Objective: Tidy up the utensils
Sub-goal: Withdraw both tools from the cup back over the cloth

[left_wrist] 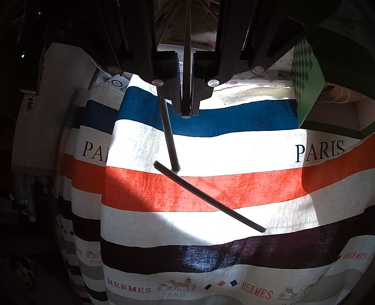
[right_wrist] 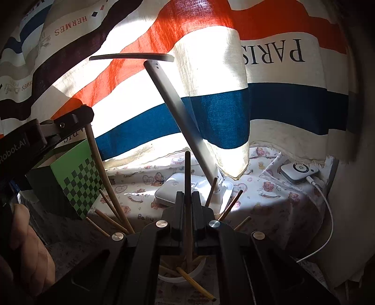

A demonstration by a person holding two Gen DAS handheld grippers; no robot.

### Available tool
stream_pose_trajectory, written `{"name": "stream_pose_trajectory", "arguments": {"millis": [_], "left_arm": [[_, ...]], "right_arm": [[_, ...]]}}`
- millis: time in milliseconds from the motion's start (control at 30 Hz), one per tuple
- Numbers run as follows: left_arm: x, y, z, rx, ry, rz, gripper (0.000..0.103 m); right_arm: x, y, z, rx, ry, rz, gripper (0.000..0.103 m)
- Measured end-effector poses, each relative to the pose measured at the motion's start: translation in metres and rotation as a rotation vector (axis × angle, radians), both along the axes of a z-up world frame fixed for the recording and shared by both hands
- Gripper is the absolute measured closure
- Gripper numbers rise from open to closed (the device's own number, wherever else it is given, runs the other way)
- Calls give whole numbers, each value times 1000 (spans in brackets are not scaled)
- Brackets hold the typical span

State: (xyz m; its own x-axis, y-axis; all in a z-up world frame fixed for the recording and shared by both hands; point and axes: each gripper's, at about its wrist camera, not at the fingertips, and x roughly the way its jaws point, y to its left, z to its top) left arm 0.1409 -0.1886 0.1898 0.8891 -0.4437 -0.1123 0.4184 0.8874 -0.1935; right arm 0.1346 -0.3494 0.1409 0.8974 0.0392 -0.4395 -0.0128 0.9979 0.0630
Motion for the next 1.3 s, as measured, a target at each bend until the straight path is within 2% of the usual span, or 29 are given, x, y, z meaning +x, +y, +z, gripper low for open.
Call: {"name": "stream_pose_trajectory", "arguments": {"millis": [167, 233, 267, 367, 433, 500, 633, 700, 767, 867, 933, 1000, 1167, 1267, 1300], "left_arm": [[-2, -5, -15, 29, 26, -7, 97], [-6, -7, -21, 48, 34, -17, 95], [-9, -7, -22, 60, 32, -17, 90], [-29, -1, -23, 114, -5, 5, 61], [-47, 9, -24, 139, -41, 41, 48], [-62, 22, -27, 136, -57, 98, 28], [-93, 56, -42, 136, -51, 182, 22], [-106, 72, -52, 127, -40, 209, 11], [-120, 90, -66, 130, -25, 234, 7], [-132, 109, -84, 170, -7, 248, 4], [-138, 117, -96, 226, -3, 297, 4], [-144, 125, -109, 257, 12, 329, 4], [-163, 140, -142, 232, 92, 343, 3], [-171, 142, -155, 215, 103, 344, 3], [-173, 143, -159, 204, 107, 339, 3]], "right_arm": [[-2, -1, 0, 12, 19, 24, 95], [-7, -1, 1, 12, 16, 31, 79], [-10, -1, 3, 9, 8, 29, 76], [-23, -2, 10, 2, -16, 28, 75], [-36, -3, 15, 4, -35, 30, 75], [-51, -1, 19, -11, -66, 31, 75], [-94, 9, 20, -83, -165, 38, 75], [-114, 14, 13, -90, -195, 35, 75], [-128, 17, 3, -62, -192, 42, 71], [-140, 24, -17, -40, -188, 39, 59], [-145, 35, -31, -90, -191, 9, 58], [-144, 44, -47, -107, -160, 31, 58], [-145, 57, -79, -88, -111, 49, 57], [-148, 63, -93, -100, -90, 56, 42], [-150, 64, -96, -105, -92, 53, 34]]}}
